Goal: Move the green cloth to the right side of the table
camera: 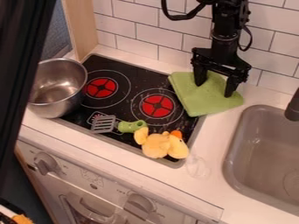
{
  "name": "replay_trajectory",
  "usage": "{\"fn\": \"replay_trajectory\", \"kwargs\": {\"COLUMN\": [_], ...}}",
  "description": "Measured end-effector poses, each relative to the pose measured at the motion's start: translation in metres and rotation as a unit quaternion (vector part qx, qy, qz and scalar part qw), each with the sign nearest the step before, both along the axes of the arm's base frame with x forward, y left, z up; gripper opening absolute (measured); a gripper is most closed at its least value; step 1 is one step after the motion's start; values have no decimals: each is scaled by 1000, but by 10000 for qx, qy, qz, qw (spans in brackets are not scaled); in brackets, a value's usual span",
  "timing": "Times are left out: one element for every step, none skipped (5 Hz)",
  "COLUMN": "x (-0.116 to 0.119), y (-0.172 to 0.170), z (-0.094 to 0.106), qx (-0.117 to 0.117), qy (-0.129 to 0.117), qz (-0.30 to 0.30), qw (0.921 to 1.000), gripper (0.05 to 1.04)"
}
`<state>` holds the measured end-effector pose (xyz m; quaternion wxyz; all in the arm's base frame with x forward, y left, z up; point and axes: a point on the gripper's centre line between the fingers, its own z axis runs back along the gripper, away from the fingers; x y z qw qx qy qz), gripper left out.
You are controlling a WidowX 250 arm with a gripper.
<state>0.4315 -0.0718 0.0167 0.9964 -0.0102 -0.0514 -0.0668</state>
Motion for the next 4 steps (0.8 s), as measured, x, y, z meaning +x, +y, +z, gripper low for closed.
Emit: {"fn": "replay_trajectory", "kwargs": {"x": [1,-2,-5,-12], "y": [8,11,12,11], "z": [0,14,44,63], "qx": [25,70,33,-57], "qy": [4,-135,-564,-875], "qz": [110,167,126,35], "qw": [9999,9997,9983,9961], "gripper": [999,998,999,998]}}
